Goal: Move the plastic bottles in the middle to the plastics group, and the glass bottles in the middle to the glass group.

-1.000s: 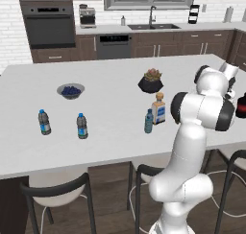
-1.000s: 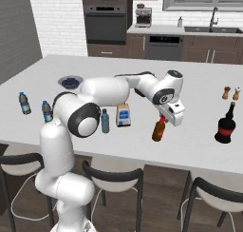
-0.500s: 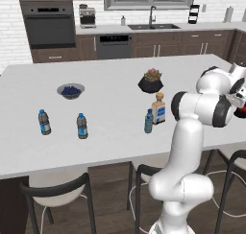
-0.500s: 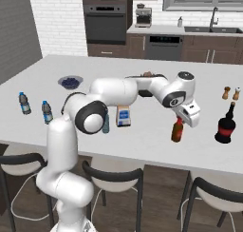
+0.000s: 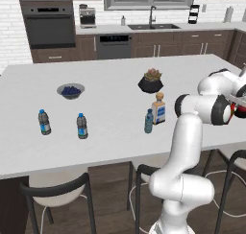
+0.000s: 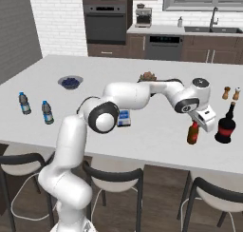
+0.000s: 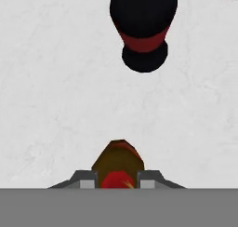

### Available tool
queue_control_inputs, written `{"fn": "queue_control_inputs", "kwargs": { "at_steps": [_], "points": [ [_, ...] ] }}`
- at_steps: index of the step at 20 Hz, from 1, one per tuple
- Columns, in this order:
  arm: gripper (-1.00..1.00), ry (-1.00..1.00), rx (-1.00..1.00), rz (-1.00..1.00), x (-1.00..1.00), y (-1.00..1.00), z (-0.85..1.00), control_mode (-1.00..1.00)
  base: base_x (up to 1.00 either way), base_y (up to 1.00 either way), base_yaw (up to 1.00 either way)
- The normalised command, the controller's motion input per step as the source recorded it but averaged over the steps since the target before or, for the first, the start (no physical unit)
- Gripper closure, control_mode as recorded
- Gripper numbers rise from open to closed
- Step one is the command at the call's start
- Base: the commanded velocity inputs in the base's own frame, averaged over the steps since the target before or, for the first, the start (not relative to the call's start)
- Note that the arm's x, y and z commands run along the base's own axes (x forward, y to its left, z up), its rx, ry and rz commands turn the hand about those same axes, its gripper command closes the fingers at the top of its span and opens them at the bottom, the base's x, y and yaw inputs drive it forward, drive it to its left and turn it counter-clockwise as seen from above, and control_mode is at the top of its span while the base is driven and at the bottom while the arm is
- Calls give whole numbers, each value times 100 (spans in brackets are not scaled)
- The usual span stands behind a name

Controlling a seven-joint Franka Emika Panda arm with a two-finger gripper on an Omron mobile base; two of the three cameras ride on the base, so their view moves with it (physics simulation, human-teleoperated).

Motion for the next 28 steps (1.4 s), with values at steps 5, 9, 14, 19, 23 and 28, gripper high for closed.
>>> {"fn": "queue_control_inputs", "kwargs": {
  "at_steps": [5, 9, 14, 19, 23, 28],
  "points": [
    [100, 0, -1, -10, 27, -47, 0, -100, 0, 0, 0],
    [100, 0, -14, -13, 23, -13, -24, -100, 0, 0, 0],
    [100, 0, -16, -15, 20, 1, -46, -100, 0, 0, 0],
    [100, 1, -5, -9, 15, -2, -46, -100, 0, 0, 0],
    [100, 1, 0, -1, 12, -17, -42, -100, 0, 0, 0],
    [-100, 0, 0, 0, 1, -20, -42, -100, 0, 0, 0]
  ]
}}
